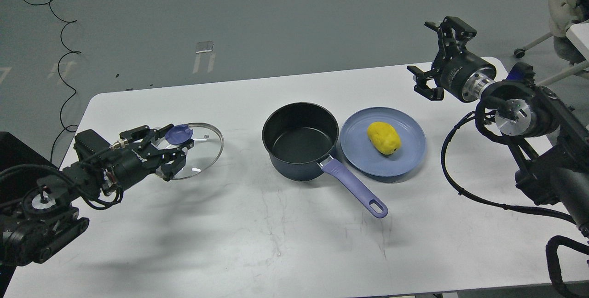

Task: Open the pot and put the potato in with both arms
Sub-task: 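Lift the lid off the saucepan and set it down beside the pot, then release the lid and raise the left gripper away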

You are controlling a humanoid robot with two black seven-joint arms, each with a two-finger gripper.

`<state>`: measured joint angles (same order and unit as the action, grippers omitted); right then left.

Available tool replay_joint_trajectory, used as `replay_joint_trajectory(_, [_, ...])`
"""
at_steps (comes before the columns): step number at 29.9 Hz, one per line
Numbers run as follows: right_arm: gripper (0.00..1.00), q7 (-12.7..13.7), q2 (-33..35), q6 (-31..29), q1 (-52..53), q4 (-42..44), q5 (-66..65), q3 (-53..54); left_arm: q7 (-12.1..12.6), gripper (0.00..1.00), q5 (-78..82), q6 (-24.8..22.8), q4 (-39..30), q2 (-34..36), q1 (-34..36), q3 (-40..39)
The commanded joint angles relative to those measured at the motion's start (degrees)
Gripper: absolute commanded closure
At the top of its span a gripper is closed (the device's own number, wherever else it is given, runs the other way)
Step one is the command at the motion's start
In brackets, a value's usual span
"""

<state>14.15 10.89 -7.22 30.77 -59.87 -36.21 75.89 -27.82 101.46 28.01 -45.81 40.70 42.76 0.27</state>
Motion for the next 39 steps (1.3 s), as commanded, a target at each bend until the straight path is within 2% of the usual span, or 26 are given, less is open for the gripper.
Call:
replay_joint_trajectory(1, [0.0, 0.01, 0.0, 0.01, -0.01, -0.07, 0.0, -0.04, 0.14, 0.43, -0.12, -0.01, 1.33, -0.62, -0.93, 0.0])
replay_joint_trajectory(8, [0.0, 0.01, 0.09, 0.01, -0.01, -0.07, 0.0, -0.04, 0.14, 0.42, -1.0, -0.01, 5.37, -4.48, -1.89, -0.18])
replay_joint_trajectory(14, [0.0, 0.01, 0.18, 0.01, -0.01, -0.07, 0.0, -0.04, -0.18, 0.33, -3.29, -0.01, 10.47, -6.51, -3.56, 0.0])
replay_joint_trajectory(20, [0.0, 0.01, 0.09, 0.1, -0.01, -0.07, 0.0, -0.04, -0.18, 0.15, -3.64, -0.01, 10.74, -6.6, -4.62, 0.0])
replay_joint_trajectory(21, [0.0, 0.01, 0.09, 0.1, -0.01, -0.07, 0.0, -0.04, -0.18, 0.03, -3.64, -0.01, 10.83, -6.6, -4.97, -0.09])
replay_joint_trajectory(36, [0.0, 0.01, 0.18, 0.01, -0.01, -0.16, 0.0, -0.12, -0.18, 0.02, -20.24, -0.01, 9.6, -5.19, -3.66, -0.18])
replay_joint_trajectory(39, [0.0, 0.01, 0.18, 0.01, -0.01, -0.07, -0.09, -0.21, -0.18, 0.02, -20.95, -0.01, 2.24, -0.81, -3.13, -0.18])
